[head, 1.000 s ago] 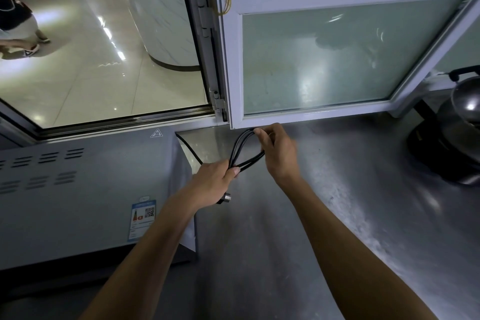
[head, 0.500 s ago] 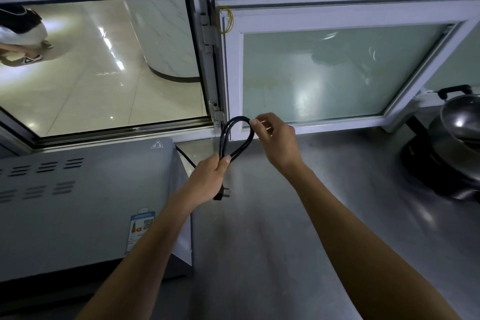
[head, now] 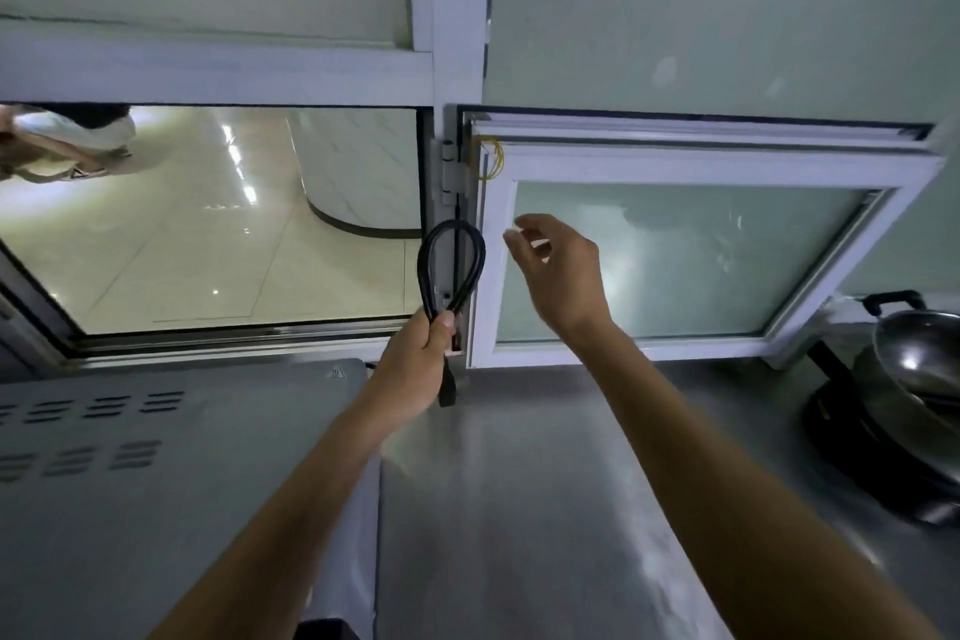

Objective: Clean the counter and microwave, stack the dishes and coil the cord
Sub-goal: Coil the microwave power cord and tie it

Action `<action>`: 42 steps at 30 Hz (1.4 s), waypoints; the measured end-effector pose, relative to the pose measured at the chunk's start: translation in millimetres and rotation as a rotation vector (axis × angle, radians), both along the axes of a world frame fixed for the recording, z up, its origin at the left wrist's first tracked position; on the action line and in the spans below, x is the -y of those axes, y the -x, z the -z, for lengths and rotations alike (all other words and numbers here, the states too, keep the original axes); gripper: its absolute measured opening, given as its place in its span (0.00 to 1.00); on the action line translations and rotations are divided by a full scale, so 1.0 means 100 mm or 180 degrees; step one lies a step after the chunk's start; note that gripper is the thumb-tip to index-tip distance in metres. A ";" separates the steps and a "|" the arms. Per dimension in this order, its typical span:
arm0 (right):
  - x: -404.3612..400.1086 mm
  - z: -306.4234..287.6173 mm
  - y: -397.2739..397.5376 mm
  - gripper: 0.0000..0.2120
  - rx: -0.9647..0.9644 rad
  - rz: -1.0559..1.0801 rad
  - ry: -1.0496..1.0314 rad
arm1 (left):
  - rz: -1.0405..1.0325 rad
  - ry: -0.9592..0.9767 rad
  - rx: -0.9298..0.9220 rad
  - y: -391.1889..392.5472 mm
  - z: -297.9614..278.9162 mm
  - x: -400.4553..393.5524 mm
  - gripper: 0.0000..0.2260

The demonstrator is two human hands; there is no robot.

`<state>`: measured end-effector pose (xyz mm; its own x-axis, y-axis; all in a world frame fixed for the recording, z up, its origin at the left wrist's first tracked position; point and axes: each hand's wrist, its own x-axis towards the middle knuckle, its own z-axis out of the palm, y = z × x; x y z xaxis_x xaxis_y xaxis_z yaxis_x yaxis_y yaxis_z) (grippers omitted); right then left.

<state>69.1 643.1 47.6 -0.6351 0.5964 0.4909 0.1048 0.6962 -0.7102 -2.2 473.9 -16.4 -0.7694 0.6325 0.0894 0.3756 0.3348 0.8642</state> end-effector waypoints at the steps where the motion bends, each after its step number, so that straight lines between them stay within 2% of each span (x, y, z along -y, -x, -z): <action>1: -0.02 -0.09 0.08 0.16 -0.0049 0.0012 -0.0032 | -0.0037 -0.0089 0.0014 0.06 -0.07 -0.02 0.14; 4: -0.09 -0.34 0.33 0.15 -0.0173 0.0074 -0.0110 | -0.0061 -0.0162 -0.0028 0.20 -0.26 -0.08 0.15; 9: -0.27 -0.49 0.74 0.09 -0.0070 0.0177 -0.0494 | -0.0136 -0.0246 0.0121 0.39 -0.34 -0.15 0.16; 16: -0.40 -0.46 0.92 0.10 0.0044 0.0497 -0.1015 | 0.0005 -0.0467 0.0334 0.48 -0.23 -0.15 0.16; 20: -0.44 -0.46 0.94 0.08 -0.0133 0.0400 -0.1099 | 0.0042 -0.0530 0.0314 0.47 -0.18 -0.18 0.16; 27: -0.42 -0.48 0.93 0.06 -0.0238 0.0297 -0.1072 | -0.0153 -0.0743 0.0785 0.35 -0.05 -0.10 0.15; 32: -0.13 -0.35 0.70 0.05 -0.0368 0.0047 -0.0206 | -0.0181 -0.0551 0.0736 0.27 0.06 0.02 0.18; 38: 0.20 0.03 0.09 0.06 -0.0387 0.0040 0.1610 | -0.0227 -0.0380 0.0600 0.06 0.14 0.17 0.16; 42: 0.30 0.33 -0.31 0.07 -0.0453 -0.0002 0.2681 | -0.0032 -0.0113 0.0366 -0.13 0.23 0.24 0.16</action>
